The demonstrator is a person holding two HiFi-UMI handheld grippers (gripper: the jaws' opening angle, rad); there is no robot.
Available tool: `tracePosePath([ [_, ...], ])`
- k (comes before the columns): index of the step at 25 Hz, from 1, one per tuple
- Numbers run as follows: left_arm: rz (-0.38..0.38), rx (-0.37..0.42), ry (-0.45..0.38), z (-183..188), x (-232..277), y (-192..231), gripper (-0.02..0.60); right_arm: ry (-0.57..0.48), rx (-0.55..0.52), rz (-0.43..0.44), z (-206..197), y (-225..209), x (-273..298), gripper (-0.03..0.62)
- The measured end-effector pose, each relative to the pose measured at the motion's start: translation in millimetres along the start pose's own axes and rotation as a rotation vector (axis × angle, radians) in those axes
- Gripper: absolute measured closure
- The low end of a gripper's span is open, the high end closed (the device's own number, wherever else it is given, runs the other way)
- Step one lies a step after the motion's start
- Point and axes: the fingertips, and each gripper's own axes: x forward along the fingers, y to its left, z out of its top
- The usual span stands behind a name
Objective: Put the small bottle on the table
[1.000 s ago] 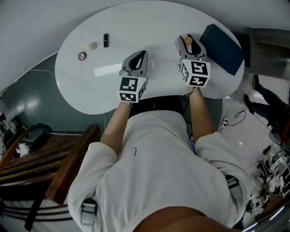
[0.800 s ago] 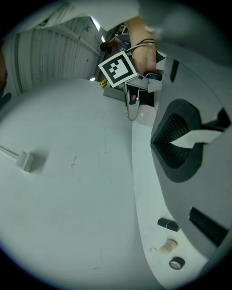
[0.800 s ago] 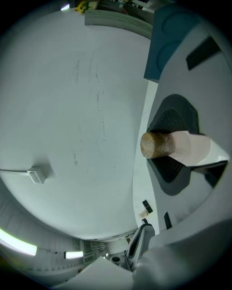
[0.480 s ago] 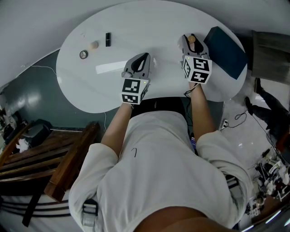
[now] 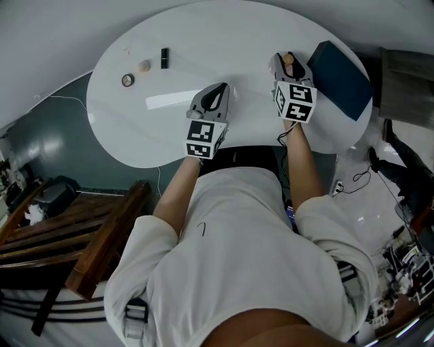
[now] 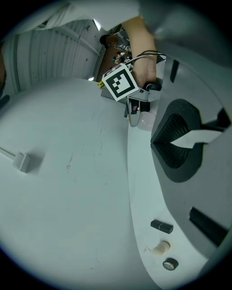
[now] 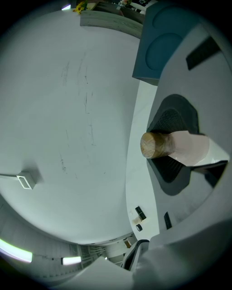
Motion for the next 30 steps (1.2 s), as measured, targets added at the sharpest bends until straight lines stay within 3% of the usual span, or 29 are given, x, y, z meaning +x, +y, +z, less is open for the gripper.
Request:
tracePosePath([
  [8, -0.012, -0.005, 0.007, -6, -1, -6, 0.569, -0.002, -0.003, -0.007, -5, 2, -3, 0.464],
  [17, -0.007, -0.103, 0.010, -19, -5, -2, 0.569, -0.023, -0.028, 0.016, -14, 12, -12, 0.452],
  [21, 0.017, -0.118, 0.002, -23, -16, 8, 0.569, -0.027, 0.011, 0.029, -25, 15, -34, 0.382],
  [25, 0.045, -0.133, -0.022, -27, -25, 20, 0.569, 0.002, -0.006, 0.029, -41, 27, -60, 0.430],
  [30, 0.065, -0.155, -0.053, -30, -55, 34, 0.569, 0.017, -0.046, 0.064, -48, 73, -87, 0.590],
])
